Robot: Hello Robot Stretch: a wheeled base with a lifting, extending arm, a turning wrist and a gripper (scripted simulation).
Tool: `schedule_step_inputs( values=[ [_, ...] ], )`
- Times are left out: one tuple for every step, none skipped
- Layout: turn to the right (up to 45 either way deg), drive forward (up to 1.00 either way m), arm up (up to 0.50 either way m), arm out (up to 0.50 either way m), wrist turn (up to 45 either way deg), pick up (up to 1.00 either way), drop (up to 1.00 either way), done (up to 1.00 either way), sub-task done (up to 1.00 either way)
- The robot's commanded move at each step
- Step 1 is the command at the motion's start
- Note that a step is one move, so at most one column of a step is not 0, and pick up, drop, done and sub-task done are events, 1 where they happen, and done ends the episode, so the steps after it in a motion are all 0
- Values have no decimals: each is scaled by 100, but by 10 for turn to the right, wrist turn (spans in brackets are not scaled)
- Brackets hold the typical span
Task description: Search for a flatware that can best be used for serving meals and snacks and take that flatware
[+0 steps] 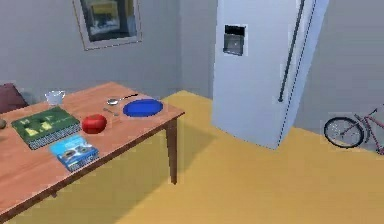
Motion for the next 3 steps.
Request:
schedule_step_inputs(
  values=[
    [0, 40, 0, 0, 0, 0, 0, 0, 0],
    [-450, 0, 0, 0, 0, 0, 0, 0, 0],
    [-450, 0, 0, 0, 0, 0, 0, 0, 0]
  ],
)
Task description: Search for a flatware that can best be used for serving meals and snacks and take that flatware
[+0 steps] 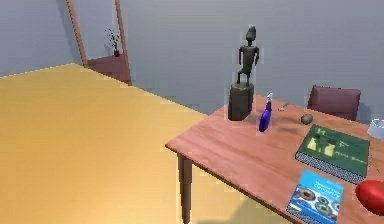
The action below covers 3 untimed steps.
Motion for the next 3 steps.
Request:
schedule_step_inputs(
  values=[
    [-180, 0, 0, 0, 0, 0, 0, 0, 0],
    [450, 0, 0, 0, 0, 0, 0, 0, 0],
    [270, 0, 0, 0, 0, 0, 0, 0, 0]
  ],
)
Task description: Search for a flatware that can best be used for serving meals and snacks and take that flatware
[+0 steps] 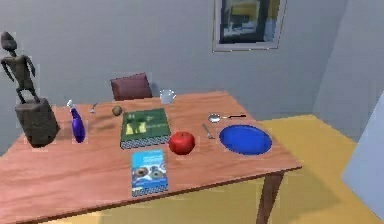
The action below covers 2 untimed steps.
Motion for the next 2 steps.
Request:
schedule_step_inputs(
  values=[
    [0, 40, 0, 0, 0, 0, 0, 0, 0],
    [-450, 0, 0, 0, 0, 0, 0, 0, 0]
  ],
)
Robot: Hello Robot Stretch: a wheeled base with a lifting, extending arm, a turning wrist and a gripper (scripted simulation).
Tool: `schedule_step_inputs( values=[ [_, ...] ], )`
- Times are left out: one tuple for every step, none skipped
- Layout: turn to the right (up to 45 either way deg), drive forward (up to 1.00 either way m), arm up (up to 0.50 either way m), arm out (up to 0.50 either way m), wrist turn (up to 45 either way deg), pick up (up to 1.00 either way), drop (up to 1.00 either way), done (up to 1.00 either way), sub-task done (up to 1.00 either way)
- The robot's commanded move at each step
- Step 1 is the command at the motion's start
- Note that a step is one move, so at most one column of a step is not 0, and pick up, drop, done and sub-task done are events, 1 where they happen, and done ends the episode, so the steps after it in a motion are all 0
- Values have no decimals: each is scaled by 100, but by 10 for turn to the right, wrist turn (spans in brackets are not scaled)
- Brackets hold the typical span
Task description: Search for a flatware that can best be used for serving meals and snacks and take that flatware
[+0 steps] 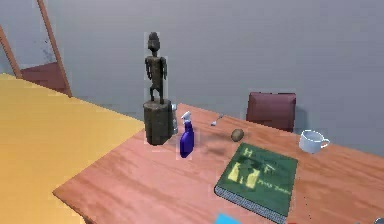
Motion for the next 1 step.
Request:
schedule_step_inputs(
  values=[
    [-150, 0, 0, 0, 0, 0, 0, 0, 0]
  ],
)
